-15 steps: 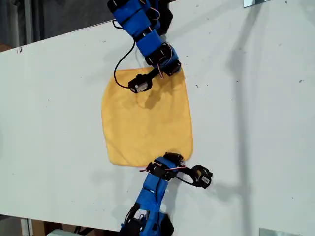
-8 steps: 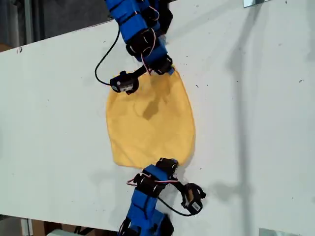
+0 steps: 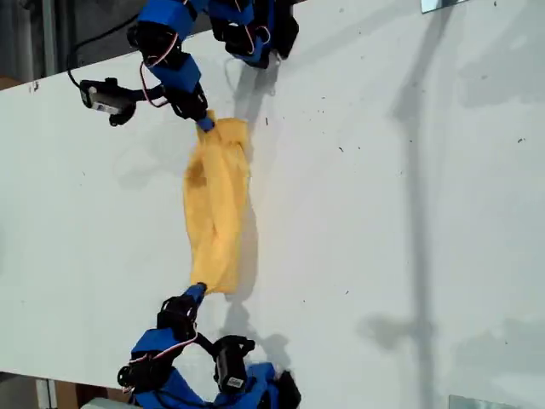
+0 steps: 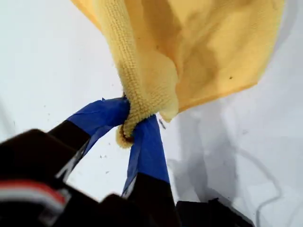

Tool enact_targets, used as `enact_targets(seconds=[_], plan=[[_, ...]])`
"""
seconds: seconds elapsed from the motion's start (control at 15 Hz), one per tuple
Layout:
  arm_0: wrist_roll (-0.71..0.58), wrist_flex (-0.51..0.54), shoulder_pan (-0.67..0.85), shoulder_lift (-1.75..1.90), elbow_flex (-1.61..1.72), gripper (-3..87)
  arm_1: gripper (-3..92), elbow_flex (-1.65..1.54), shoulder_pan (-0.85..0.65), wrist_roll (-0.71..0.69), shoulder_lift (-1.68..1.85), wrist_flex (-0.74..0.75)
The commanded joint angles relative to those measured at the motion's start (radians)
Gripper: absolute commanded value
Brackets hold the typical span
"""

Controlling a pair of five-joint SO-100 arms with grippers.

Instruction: Grasp corners of a square towel and fold twice.

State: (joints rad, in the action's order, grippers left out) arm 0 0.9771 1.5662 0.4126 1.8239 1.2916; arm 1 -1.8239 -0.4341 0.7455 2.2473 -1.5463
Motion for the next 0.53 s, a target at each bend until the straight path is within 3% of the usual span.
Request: enact_targets(seconds=[0.0,0.2,0.47], plan=[[-0.104,-0.002,0.233,0.011,-0.077,-1.4,-0.1,0.124,-0.196,-0.097,-0.038,0.075],[-0.196,-0.069,0.428,-0.080,-0.137,-1.4,-0.1,0.256,-0.482,-0.192,-0.216,0.221],[-0.261,-0.219,0.615,-0.325,-0.225,-1.4,-0.1,0.534,-0.621,-0.245,-0.772,0.387]])
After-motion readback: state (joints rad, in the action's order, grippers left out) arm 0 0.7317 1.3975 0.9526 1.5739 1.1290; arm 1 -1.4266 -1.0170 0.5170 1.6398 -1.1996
